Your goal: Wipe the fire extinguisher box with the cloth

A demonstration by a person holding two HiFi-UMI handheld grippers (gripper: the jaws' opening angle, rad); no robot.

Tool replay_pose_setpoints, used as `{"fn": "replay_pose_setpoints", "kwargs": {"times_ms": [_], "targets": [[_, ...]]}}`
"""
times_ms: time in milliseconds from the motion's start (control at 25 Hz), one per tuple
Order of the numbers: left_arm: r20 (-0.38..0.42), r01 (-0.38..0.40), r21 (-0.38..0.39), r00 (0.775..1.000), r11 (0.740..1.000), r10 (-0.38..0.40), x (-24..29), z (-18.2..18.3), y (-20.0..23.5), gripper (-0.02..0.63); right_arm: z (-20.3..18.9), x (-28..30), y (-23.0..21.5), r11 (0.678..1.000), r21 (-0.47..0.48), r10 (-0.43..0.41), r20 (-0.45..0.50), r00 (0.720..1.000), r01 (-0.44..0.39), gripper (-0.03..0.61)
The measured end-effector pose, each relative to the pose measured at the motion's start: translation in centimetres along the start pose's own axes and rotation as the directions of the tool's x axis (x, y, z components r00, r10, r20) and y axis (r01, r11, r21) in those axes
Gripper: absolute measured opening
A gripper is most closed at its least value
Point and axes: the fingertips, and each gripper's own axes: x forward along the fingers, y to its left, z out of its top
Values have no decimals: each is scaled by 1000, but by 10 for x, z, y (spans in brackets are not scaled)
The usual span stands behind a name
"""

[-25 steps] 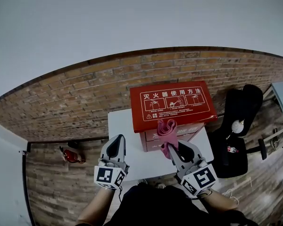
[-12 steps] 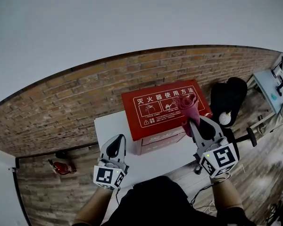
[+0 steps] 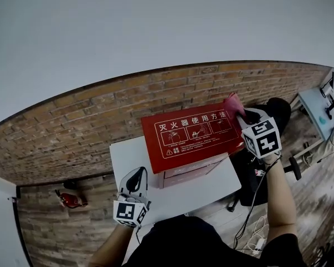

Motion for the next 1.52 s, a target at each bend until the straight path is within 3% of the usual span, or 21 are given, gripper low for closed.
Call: {"fn": "replay_pose_setpoints", "kwargs": {"times_ms": [240, 520, 920, 1520], "targets": [[-5, -20, 1, 1000, 1000, 20, 2, -9, -5, 20, -7, 42, -20, 998, -38, 46, -133, 990, -52, 72], [-31, -23, 6, 999, 1000, 23, 6, -23, -10, 20, -25, 71, -11, 995, -39, 81, -235, 969, -93, 72], [-43, -14, -31, 999, 999, 13, 7, -32, -14, 20, -18, 75, 13, 981, -161, 57, -278, 959, -105, 72], [-39, -34, -69, 999, 997, 32, -4, -33, -13, 20, 7, 70, 60, 958, -233, 107, -250, 962, -167, 72]]}}
